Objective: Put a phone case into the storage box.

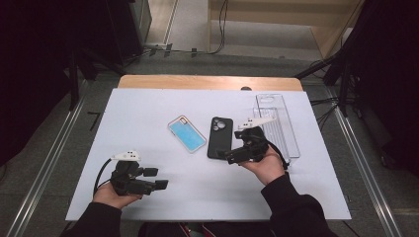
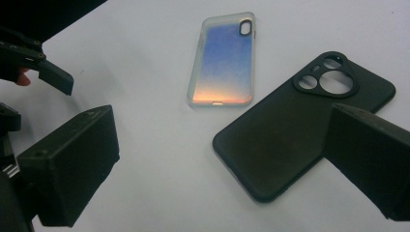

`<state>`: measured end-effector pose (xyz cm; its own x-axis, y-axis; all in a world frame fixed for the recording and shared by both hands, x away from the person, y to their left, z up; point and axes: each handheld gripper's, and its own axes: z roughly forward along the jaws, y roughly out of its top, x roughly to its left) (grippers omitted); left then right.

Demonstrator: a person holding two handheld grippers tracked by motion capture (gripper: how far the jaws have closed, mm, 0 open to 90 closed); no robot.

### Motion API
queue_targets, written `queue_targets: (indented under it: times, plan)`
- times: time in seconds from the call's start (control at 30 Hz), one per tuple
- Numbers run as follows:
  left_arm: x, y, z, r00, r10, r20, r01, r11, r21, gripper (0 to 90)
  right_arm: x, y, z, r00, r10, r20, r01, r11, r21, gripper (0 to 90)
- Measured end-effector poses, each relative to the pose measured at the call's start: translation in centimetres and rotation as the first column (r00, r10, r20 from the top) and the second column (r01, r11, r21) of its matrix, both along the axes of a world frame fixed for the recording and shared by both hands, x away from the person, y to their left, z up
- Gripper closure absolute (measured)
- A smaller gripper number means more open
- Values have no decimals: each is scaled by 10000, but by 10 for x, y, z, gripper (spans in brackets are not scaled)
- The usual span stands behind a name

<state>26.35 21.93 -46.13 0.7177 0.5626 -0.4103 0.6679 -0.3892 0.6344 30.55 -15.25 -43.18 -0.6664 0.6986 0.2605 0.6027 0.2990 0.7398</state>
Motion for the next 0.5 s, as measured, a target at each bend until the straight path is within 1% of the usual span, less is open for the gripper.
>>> queue_targets:
  times: [0.07,0.1,0.2,0.27,0.33,0.4,0.5]
  plan:
    - [0,0,0,10000,1,0,-1,10000,-7,272,2,2,0,10000,-4,-3,4,10000,-15,0]
    - [0,0,0,10000,7,-5,-7,10000,-5,272,5,6,-1,10000,-57,15,57,10000,-50,0]
    - [0,0,0,10000,10,0,-10,10000,-14,272,10,11,-2,10000,-86,33,87,9999,-78,0]
    - [0,0,0,10000,3,4,-3,10000,-15,272,11,12,-2,9999,-95,37,96,9999,-77,0]
    - [0,0,0,10000,-1,-7,1,10000,-8,272,16,14,-2,9998,-168,60,168,9998,45,31]
    - [0,0,0,10000,-7,-15,7,10000,-15,272,20,17,-2,9996,-287,63,286,9995,152,31]
    - [0,0,0,10000,-36,-18,36,10000,2,272,25,21,-3,9994,-332,28,331,9994,132,31]
